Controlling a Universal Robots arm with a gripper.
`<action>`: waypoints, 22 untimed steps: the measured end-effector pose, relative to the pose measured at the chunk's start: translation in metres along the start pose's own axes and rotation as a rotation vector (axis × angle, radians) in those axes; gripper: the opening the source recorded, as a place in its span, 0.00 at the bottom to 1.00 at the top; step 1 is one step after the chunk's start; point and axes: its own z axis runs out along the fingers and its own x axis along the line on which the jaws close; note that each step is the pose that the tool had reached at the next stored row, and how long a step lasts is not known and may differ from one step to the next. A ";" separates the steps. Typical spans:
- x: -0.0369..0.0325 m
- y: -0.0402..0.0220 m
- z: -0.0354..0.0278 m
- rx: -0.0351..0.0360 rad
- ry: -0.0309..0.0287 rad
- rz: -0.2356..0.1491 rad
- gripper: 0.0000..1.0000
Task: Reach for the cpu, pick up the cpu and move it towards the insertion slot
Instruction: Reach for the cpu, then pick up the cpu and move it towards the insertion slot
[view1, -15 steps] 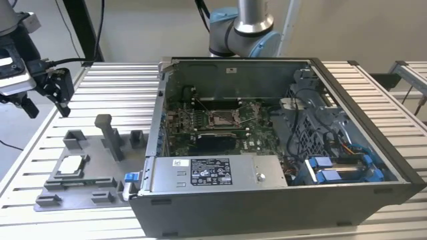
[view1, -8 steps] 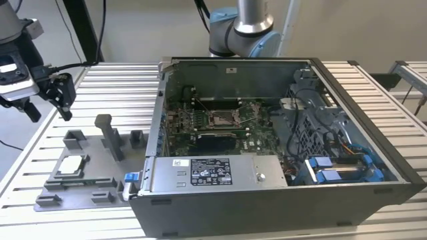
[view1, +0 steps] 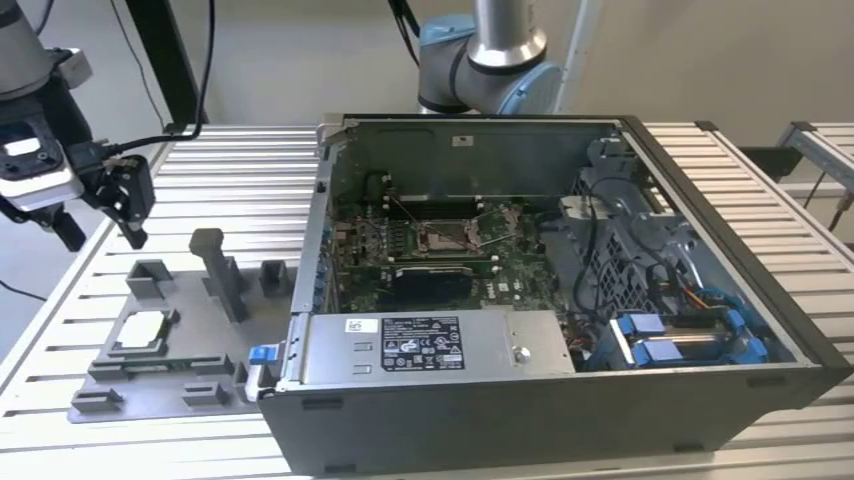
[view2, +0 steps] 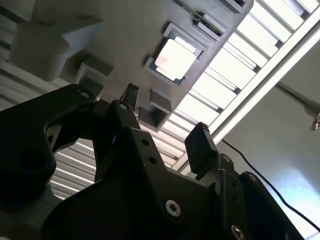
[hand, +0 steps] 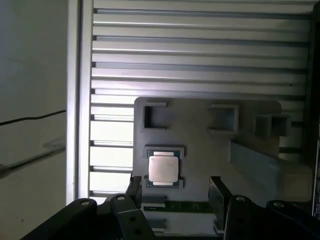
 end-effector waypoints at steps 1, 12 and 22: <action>0.0000 0.0000 0.0010 0.0005 0.0001 0.001 1.00; 0.0000 -0.0003 0.0155 0.0065 -0.0001 0.009 1.00; 0.0001 -0.0007 0.0286 0.0172 -0.0001 0.014 1.00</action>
